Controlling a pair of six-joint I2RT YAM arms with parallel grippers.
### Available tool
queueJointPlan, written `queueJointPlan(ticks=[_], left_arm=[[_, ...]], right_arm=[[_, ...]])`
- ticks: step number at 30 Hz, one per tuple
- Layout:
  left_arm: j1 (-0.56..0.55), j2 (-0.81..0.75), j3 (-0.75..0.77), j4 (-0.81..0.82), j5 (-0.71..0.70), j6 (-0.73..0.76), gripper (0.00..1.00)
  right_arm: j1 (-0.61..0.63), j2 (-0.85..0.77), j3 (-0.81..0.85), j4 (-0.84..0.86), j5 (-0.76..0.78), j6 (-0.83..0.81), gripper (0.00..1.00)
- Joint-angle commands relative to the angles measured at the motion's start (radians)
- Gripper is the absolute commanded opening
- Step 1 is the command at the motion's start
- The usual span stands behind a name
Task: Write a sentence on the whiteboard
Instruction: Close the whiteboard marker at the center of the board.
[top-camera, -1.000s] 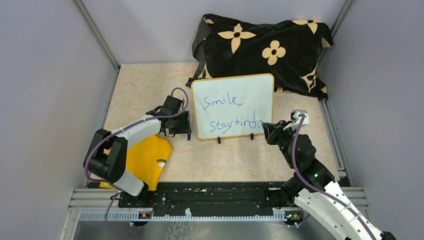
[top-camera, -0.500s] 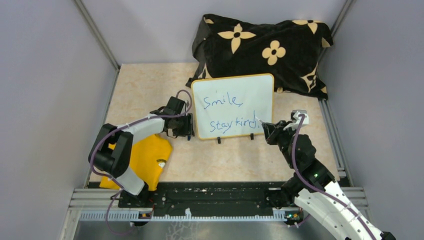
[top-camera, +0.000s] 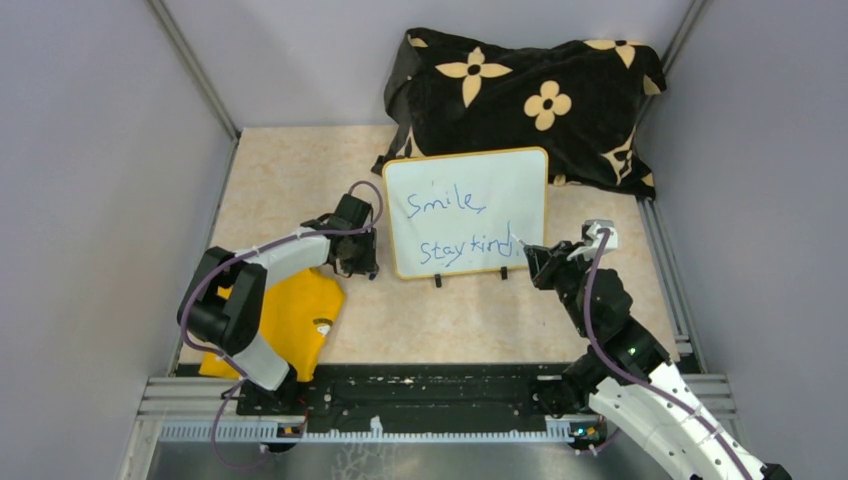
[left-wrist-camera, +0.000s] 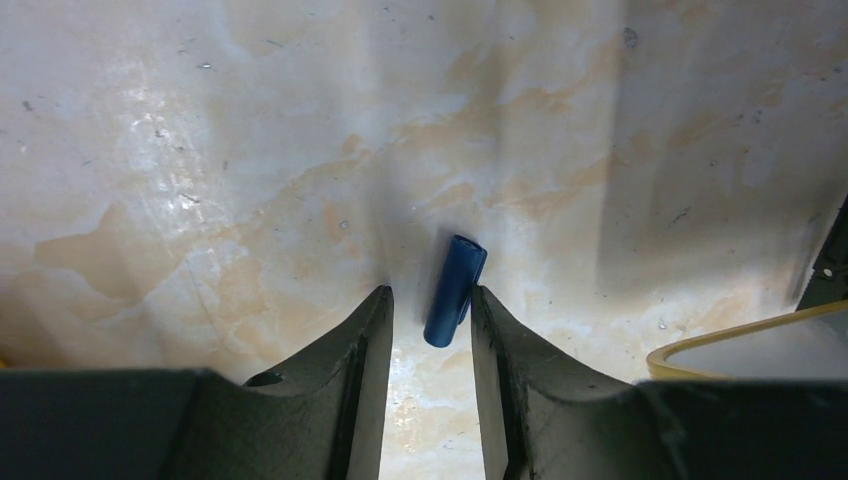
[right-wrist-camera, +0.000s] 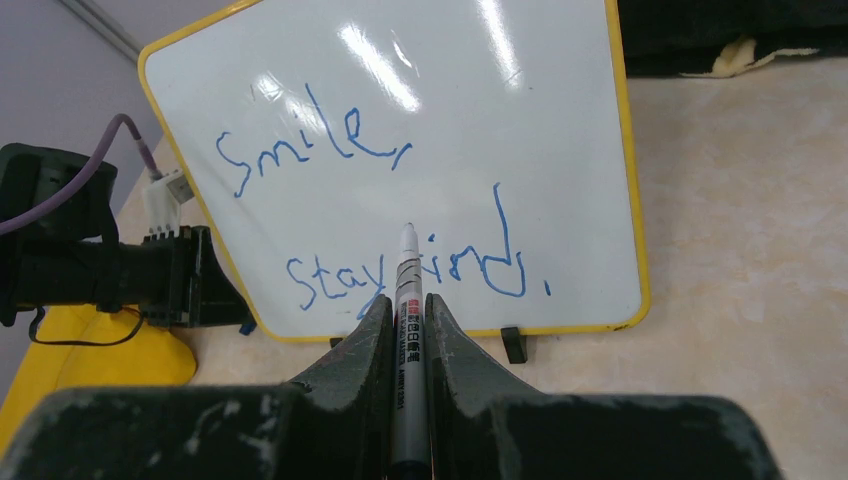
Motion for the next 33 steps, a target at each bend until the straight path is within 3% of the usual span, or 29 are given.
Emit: queueJointPlan(ticks=[1,5,12,18,33], left_arm=[[-0.006,-0.004,0.014,-0.072,-0.082,-0.017,0.41],[-0.007,-0.037,0.016,-0.101,-0.130,-0.022,0.41],[-0.006,-0.062,0.056,-0.097,-0.084,0.019,0.48],[-0.011,-0.004,0.087,-0.105,-0.053,0.041,0.48],[-0.052,0.072,0.088,-0.126,-0.131,0.044,0.44]], right_arm=[[-0.011,-0.019,0.006,0.021,0.014,0.007,0.00],[-0.011,-0.019,0.006,0.022,0.013,0.006,0.00],[-0.011,-0.019,0.006,0.023,0.012,0.005,0.00],[-0.011,-0.014,0.004,0.025,0.013,0.005,0.00],[-0.011,-0.002,0.010,0.023,0.013,0.003,0.00]])
